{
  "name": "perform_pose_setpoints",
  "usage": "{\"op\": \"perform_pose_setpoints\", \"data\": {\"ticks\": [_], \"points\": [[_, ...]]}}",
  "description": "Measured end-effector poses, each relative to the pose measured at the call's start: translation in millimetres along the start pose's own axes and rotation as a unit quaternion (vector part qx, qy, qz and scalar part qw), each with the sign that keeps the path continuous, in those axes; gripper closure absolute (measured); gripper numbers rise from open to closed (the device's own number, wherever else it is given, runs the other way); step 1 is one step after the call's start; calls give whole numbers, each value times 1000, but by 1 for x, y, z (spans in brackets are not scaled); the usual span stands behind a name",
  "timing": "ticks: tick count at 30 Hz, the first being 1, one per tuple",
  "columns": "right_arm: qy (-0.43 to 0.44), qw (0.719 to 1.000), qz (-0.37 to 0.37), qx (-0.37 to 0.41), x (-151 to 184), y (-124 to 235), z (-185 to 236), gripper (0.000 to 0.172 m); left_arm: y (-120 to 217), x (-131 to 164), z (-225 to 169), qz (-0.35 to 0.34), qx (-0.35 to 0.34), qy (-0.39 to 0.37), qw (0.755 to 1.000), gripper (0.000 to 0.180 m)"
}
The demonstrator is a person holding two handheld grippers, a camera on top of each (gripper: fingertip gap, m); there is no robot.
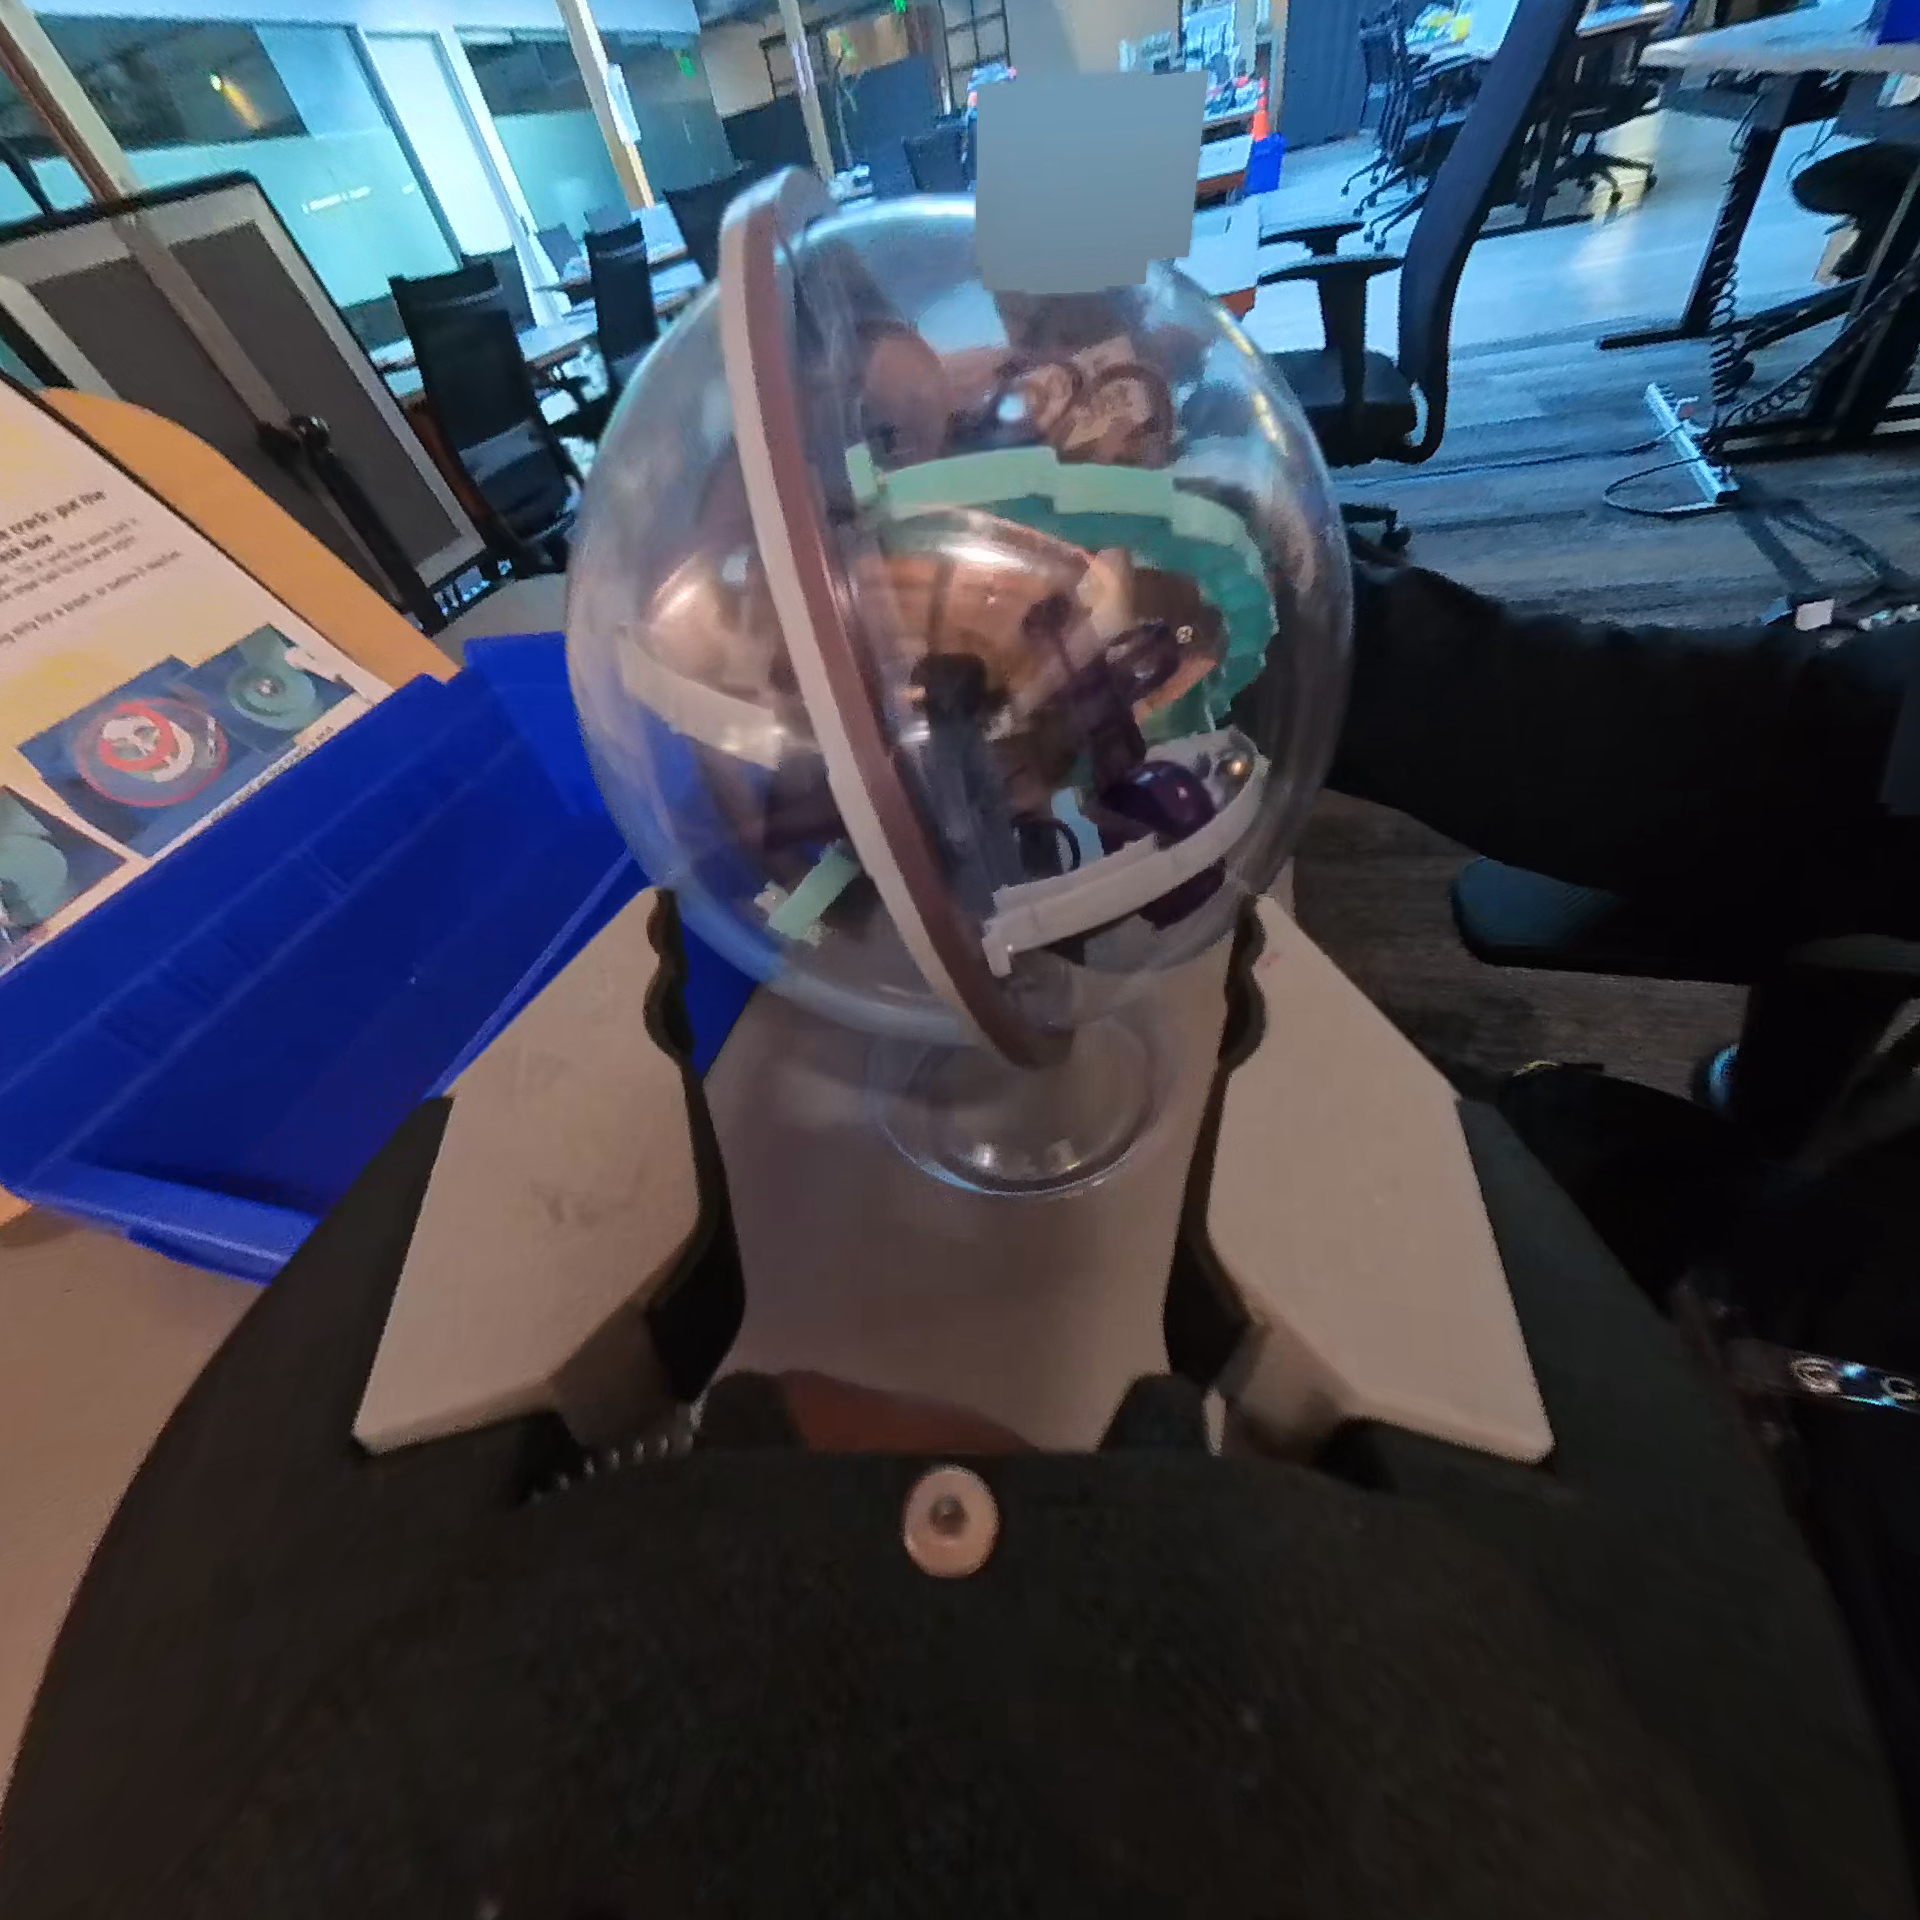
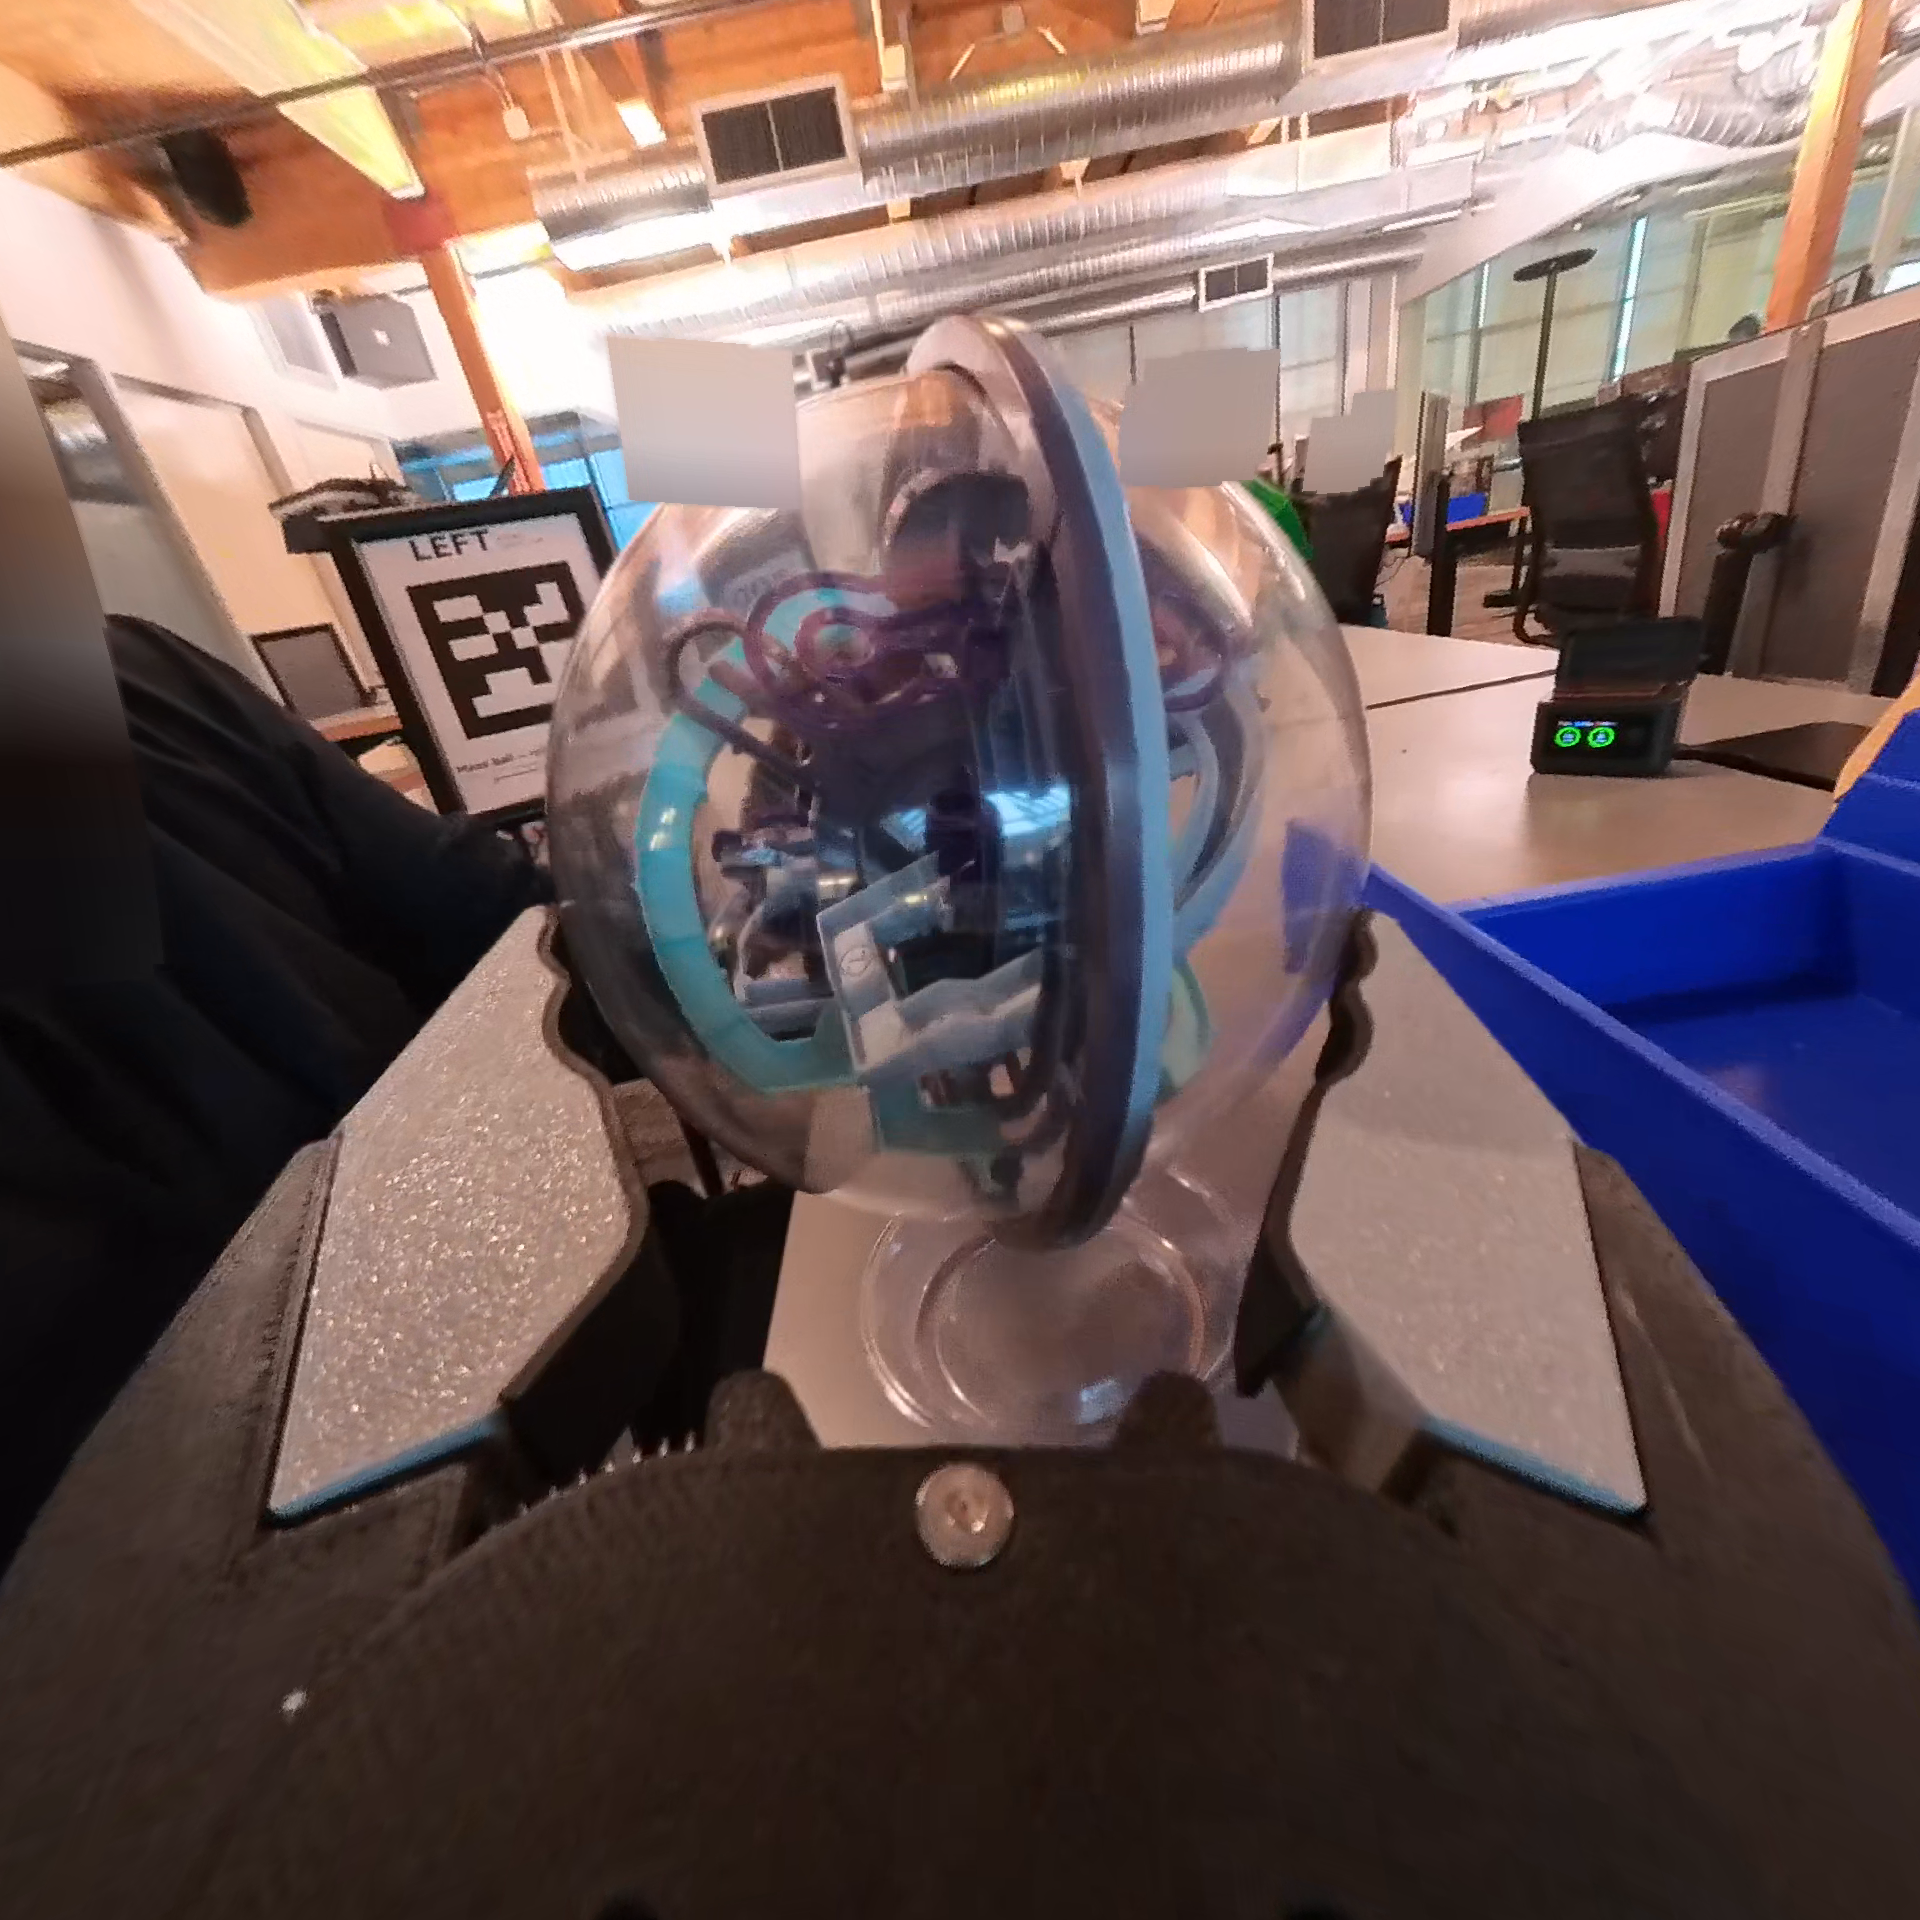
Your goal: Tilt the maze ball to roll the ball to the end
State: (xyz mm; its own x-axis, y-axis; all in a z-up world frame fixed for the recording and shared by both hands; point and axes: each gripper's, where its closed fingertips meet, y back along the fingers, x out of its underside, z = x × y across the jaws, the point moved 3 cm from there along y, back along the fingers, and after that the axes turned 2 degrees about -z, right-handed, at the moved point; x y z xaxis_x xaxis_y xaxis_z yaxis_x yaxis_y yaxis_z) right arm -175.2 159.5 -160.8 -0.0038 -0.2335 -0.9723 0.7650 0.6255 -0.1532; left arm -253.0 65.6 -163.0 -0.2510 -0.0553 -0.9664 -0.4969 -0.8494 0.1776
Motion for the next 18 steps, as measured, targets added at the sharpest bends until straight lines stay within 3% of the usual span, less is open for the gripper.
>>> {"op": "perform_pose_setpoints", "data": {"ticks": [18], "points": [[37, 999, 11, 32, -14, -10, 7, 29, 3, -3, 1, -5, -12, -27, 1000, 78]]}}
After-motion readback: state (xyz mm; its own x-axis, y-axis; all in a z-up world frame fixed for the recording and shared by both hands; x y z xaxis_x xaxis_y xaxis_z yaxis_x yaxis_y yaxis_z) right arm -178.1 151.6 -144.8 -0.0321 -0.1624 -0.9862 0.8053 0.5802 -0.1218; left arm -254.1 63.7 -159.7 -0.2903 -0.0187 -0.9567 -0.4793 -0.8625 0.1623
